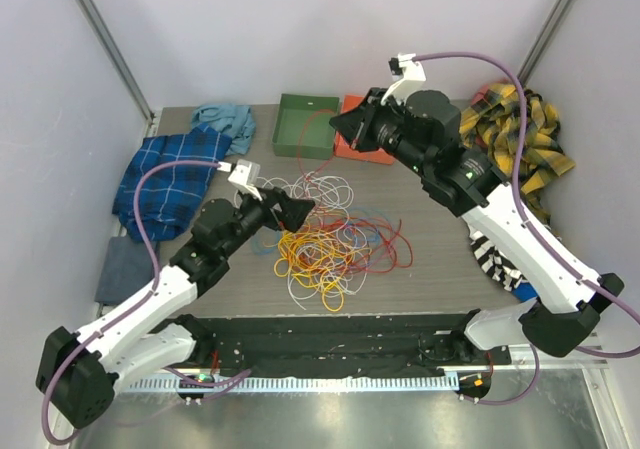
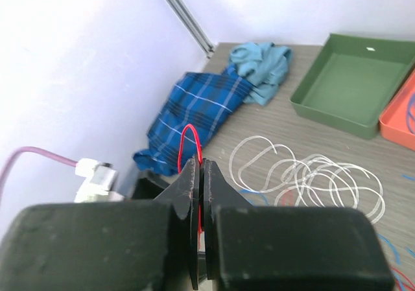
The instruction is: Untangle the cables
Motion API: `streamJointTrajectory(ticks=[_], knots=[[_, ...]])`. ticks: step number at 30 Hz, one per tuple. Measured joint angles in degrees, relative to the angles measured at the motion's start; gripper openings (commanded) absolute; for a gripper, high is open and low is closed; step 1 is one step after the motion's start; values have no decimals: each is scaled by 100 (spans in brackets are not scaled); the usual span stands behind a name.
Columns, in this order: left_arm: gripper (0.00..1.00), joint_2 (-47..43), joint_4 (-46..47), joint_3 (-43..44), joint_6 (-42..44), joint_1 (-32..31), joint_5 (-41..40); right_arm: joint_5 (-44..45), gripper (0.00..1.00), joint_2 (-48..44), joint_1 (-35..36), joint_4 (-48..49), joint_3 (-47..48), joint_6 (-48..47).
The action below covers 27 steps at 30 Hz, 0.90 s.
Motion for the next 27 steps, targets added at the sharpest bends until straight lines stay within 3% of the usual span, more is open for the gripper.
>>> streamJointTrajectory(ticks=[10,16,20,27], knots=[[100,1078,1510,15,142,-149,-66,-284,1,0,0,-140,448,295],[100,1255,2227,15,188,-251,149,-308,1,0,0,-304,455,354],[100,883,2004,-39,354,-260,127,-260,1,0,0,-417,522,317],[100,-815,1360,-800,505,-260,-155,-201,1,-4,0,-459,645,240]])
